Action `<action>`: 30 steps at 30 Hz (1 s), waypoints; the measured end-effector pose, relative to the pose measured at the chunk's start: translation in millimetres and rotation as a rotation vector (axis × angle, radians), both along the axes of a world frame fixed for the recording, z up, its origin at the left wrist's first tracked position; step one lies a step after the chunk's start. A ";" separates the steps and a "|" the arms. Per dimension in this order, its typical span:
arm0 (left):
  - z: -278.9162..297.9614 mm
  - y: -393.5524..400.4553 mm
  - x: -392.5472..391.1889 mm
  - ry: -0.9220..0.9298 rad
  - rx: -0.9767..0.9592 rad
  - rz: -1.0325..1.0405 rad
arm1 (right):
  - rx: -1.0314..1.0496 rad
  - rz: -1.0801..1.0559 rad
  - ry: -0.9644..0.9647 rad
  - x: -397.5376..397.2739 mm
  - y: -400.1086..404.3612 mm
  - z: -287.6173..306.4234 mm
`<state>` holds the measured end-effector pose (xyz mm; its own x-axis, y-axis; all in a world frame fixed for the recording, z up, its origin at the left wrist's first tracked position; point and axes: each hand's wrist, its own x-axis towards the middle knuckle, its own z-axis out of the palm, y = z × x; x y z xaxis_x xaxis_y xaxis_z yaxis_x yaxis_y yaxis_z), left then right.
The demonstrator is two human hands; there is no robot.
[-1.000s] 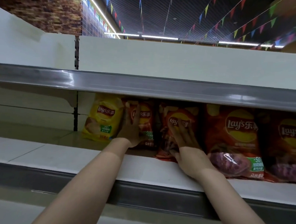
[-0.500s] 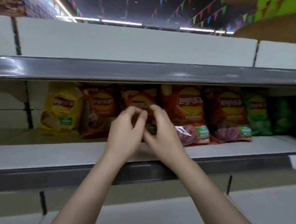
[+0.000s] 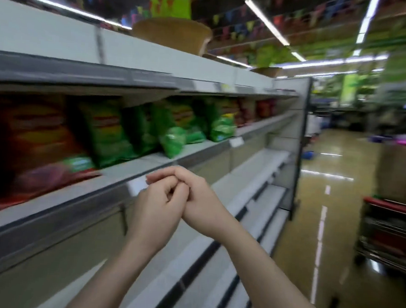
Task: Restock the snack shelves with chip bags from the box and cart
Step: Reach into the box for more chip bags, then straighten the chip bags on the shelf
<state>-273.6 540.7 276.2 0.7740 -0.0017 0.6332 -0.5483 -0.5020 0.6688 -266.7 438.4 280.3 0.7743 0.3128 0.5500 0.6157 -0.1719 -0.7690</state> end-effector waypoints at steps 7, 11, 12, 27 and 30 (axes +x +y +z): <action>-27.6 -217.5 79.4 0.136 -0.020 -0.437 | 0.023 -0.321 0.180 40.3 -231.0 -22.0; -27.3 -352.0 102.5 0.229 -0.127 -0.707 | 0.095 -0.522 0.239 48.2 -371.1 -26.1; -28.1 -380.2 107.0 0.242 -0.133 -0.742 | 0.117 -0.561 0.255 47.0 -401.2 -27.6; -57.2 -637.3 277.5 0.460 -0.133 -0.928 | 0.585 -0.962 0.406 112.9 -671.0 -86.9; -58.4 -682.5 332.0 0.494 -0.159 -0.921 | 0.627 -1.017 0.430 160.4 -722.2 -90.2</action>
